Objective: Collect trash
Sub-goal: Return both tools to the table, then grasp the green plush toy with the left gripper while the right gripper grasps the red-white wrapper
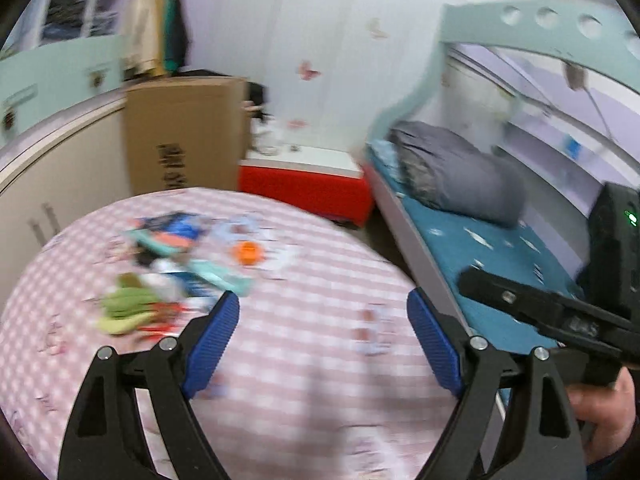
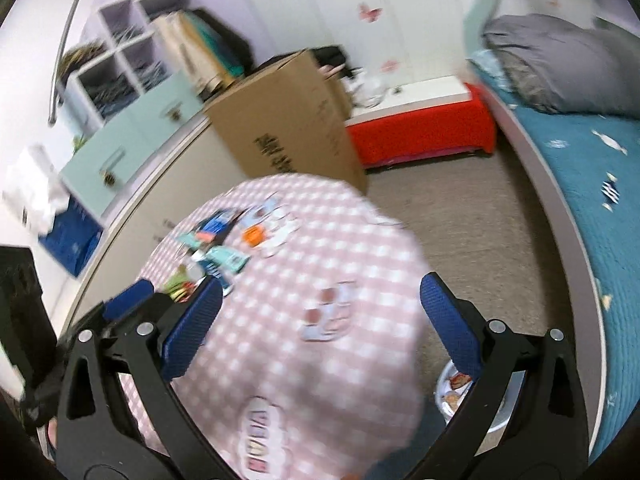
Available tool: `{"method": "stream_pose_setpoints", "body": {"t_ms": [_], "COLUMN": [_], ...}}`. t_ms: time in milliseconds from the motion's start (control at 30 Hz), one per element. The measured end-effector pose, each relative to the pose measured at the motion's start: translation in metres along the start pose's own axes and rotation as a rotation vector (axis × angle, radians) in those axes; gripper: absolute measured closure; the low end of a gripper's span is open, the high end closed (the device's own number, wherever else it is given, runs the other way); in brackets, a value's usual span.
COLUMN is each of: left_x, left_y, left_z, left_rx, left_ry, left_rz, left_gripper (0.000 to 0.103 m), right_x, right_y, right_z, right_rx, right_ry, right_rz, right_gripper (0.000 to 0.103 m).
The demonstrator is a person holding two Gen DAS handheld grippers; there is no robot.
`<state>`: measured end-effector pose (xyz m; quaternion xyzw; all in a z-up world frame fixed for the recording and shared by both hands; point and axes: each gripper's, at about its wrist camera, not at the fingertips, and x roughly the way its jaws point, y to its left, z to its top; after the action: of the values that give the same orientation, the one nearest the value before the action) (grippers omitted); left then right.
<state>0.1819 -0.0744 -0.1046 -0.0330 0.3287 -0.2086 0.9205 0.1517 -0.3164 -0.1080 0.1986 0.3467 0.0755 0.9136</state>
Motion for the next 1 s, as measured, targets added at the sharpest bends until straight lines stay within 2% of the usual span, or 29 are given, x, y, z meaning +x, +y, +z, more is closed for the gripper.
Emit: {"method": "stream_pose_setpoints", "body": {"t_ms": [200,400,567,600,667,733,767,833,1000], "left_x": [0.006,0.033,0.072,0.078,0.078,0.075,0.073,0.067,0.046], "left_y": [0.079,0.125,0.137,0.141,0.149,0.148,0.147,0.146,0.151], "left_z": [-0.002,-0.007,-0.013,-0.013,-0.011,-0.012,-0.012,-0.017,-0.029], "left_rx": [-0.048,-0.001,0.103,0.084,0.043,0.051,0.053,0.046,0.017], "left_ry": [0.023,0.099,0.187,0.223,0.217,0.212,0.208,0.203,0.177], "left_rz": [0.128,0.214,0.236,0.203,0.115,0.081,0.069,0.049,0.053], "left_gripper": [0.019,0.019,0.018,0.019,0.042,0.072,0.081,0.089,0.090], "right_x": [0.034,0.062,0.071,0.073,0.076,0.082,0.085,0.095,0.124], "right_y": [0.049,0.076,0.082,0.084,0.088,0.094,0.096,0.106,0.128], "right_z": [-0.011,-0.019,-0.022,-0.023,-0.024,-0.027,-0.027,-0.031,-0.035], "right_rx": [-0.084,-0.122,-0.133,-0.139,-0.152,-0.160,-0.164,-0.182,-0.205], "right_ry": [0.068,0.121,0.140,0.146,0.156,0.168,0.174,0.190,0.220], "right_rz": [0.036,0.038,0.029,0.029,0.036,0.045,0.049,0.057,0.048], "right_gripper": [0.006,0.006,0.006,0.006,0.006,0.006,0.006,0.006,0.007]}}
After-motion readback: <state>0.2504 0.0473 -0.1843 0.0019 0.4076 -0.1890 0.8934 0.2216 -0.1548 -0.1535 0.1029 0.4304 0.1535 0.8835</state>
